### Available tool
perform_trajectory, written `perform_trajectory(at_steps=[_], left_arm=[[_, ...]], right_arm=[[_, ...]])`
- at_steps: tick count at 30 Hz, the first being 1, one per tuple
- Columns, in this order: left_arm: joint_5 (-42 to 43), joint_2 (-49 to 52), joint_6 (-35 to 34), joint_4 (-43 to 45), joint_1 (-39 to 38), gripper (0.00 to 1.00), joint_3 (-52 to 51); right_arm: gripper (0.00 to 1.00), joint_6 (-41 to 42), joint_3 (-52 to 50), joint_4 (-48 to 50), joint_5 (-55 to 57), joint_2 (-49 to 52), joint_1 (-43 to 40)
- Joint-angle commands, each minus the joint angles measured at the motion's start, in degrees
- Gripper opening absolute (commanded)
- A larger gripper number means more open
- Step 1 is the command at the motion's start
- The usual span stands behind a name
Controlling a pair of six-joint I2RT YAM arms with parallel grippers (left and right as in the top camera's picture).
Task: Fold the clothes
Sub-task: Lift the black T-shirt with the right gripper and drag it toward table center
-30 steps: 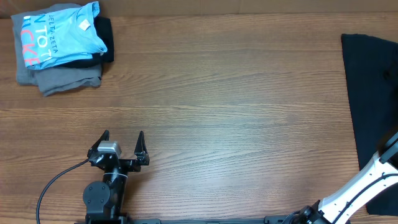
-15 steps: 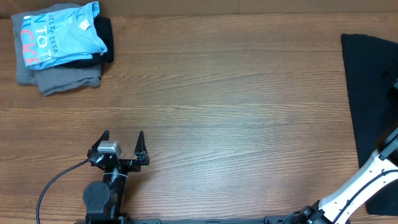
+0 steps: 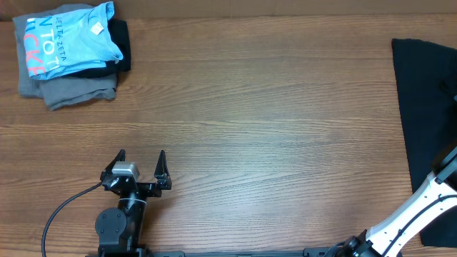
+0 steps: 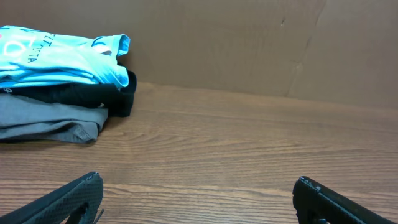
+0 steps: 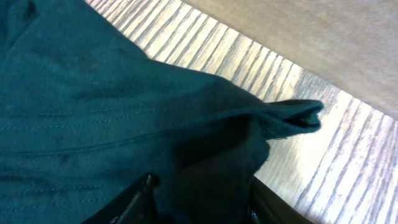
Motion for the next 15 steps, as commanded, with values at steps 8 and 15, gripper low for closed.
perform_trajectory(at_steps=[8, 15], left_arm=[[-0.3, -0.6, 0.1, -0.1, -0.2, 1.00, -0.2], [-0.3, -0.6, 0.1, -0.1, -0.2, 1.00, -0.2]], right_arm=[[0.48, 0.0, 5.0, -2.3, 2.1, -0.1, 0.0], [0.29, 0.0, 5.3, -2.8, 1.0, -0.1, 0.0]])
